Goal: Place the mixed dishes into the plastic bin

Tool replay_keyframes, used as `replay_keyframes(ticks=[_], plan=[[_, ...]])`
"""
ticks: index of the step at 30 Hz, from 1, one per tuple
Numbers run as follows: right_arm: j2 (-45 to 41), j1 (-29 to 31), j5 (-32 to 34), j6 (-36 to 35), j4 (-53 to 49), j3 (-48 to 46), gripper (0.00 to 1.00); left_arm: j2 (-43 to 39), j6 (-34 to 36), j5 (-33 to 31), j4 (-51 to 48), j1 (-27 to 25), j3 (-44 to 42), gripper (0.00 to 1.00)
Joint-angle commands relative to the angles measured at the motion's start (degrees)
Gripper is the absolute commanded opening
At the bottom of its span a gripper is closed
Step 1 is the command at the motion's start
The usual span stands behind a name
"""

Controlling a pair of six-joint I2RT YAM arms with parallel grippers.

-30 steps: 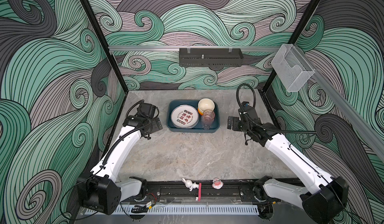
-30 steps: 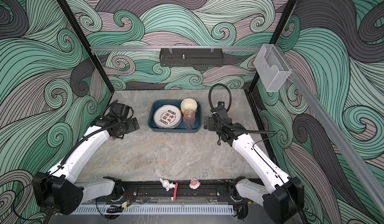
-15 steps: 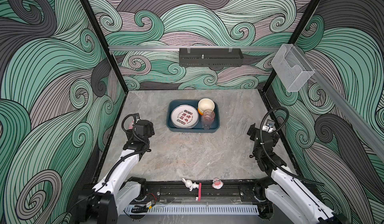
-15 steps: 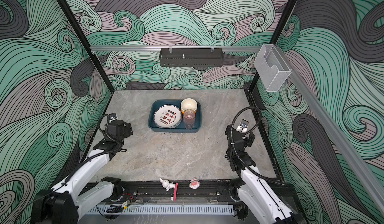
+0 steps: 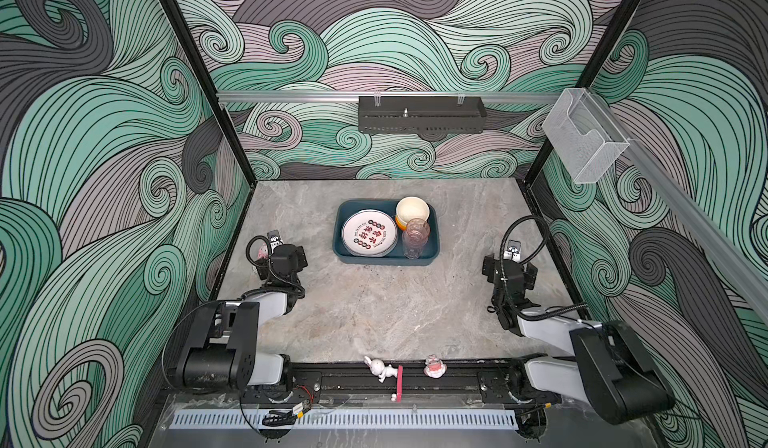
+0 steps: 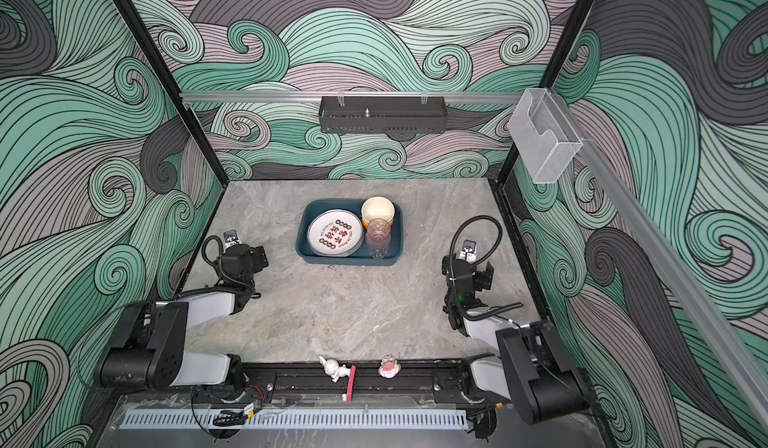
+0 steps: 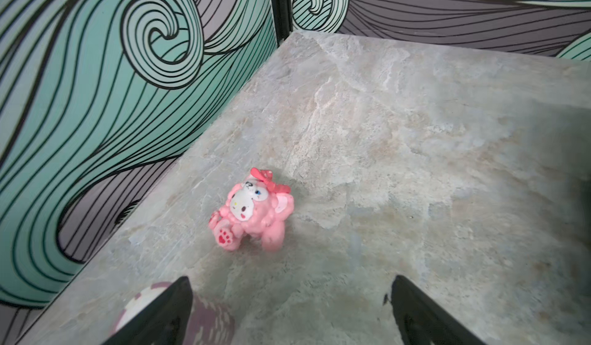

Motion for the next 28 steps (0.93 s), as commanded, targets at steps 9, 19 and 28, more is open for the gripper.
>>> replay_keyframes(ticks=[9, 19, 28], plan=[[14.0, -9.0, -24.3, -1.3, 8.4, 8.7, 0.99, 7.1, 5.3, 9.2, 7.7, 0.9, 3.9, 0.99], [13.6, -8.8, -24.4, -1.6, 7.5, 8.8, 0.99, 6.4, 4.3, 9.3, 5.1, 1.1, 4.5, 0.99], [13.8, -8.8, -24.6, -1.6, 8.1, 8.7, 0.99, 6.4, 4.3, 9.2, 5.2, 0.9, 4.3, 0.99]])
